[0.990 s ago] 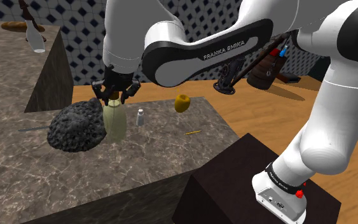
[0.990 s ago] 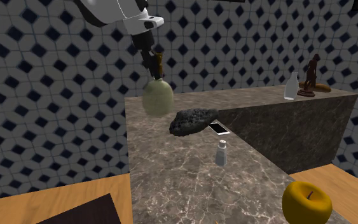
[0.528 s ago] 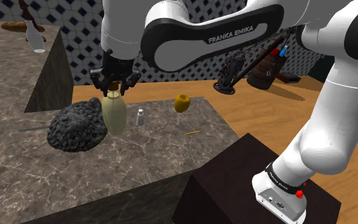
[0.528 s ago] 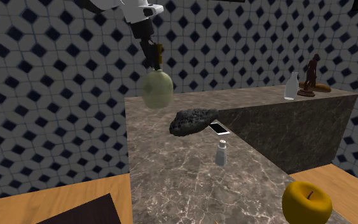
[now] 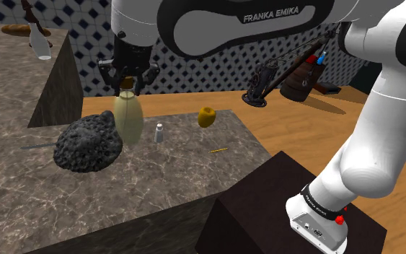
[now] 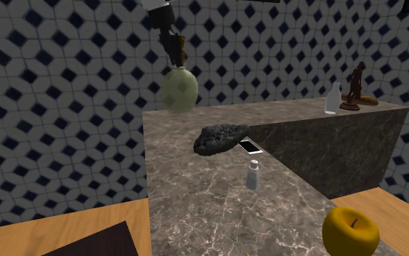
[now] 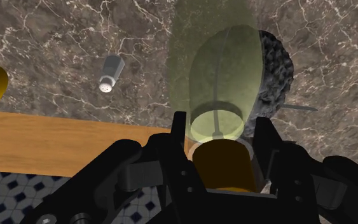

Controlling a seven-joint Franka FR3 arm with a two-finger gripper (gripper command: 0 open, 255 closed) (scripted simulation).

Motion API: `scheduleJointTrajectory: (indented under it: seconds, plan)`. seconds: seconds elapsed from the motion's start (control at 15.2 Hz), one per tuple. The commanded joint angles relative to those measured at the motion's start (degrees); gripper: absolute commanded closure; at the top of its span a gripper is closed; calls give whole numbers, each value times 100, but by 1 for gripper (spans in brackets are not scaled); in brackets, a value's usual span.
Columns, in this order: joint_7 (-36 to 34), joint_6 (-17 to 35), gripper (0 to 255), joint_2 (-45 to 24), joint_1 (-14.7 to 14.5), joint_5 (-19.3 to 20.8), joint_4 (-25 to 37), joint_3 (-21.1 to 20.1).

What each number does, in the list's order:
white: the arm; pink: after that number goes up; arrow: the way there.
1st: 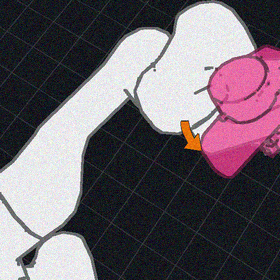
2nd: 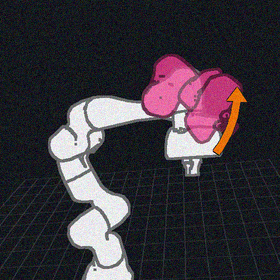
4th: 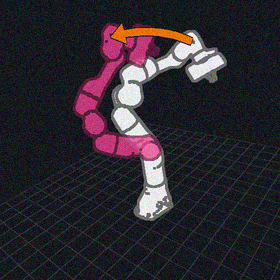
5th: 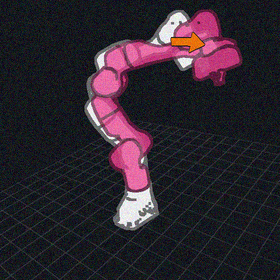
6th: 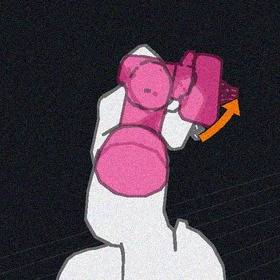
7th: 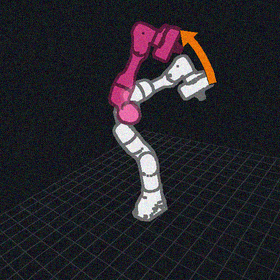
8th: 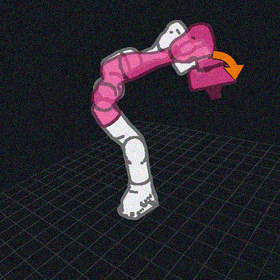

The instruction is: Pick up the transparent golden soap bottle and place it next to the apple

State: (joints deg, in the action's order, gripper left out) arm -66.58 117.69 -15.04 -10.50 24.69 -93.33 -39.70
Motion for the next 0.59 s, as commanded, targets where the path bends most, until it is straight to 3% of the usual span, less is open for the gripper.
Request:
scheduleJointTrajectory:
  seconds: [0.0,0.53]
  plan:
    - [46,-142,255,29,-7,-41,126,-17]
    - [205,-735,255,17,-79,-109,749,-54]
